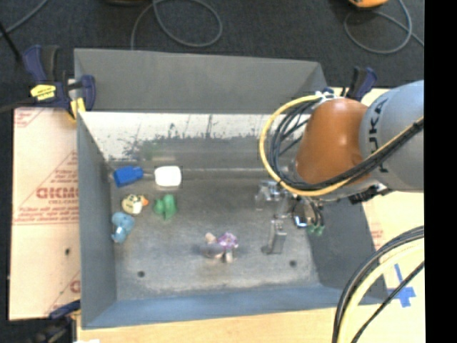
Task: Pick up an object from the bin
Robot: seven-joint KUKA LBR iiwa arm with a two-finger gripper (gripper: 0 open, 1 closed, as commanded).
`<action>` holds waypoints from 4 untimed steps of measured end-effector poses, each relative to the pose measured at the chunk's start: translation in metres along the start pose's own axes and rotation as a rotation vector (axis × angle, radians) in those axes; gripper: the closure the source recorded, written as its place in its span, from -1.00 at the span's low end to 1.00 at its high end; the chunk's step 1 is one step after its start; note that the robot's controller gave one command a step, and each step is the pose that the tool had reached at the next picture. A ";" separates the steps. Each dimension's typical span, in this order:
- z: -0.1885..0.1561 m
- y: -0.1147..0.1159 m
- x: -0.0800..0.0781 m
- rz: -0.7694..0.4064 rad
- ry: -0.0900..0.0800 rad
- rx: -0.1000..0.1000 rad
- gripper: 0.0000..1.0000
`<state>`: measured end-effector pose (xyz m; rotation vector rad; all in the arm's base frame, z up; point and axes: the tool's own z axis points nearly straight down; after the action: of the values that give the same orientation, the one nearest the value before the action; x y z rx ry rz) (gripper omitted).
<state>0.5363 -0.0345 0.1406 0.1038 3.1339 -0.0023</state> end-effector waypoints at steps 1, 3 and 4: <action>0.042 0.026 0.011 -0.047 0.000 -0.001 -1.00; 0.064 0.097 0.012 -0.087 -0.004 0.000 1.00; 0.064 0.091 0.011 -0.101 -0.004 0.000 1.00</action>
Offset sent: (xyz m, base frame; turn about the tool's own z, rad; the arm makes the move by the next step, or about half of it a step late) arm -0.0083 0.0842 -0.0655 -0.0453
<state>0.5318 0.0565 0.0765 -0.0545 3.1311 -0.0027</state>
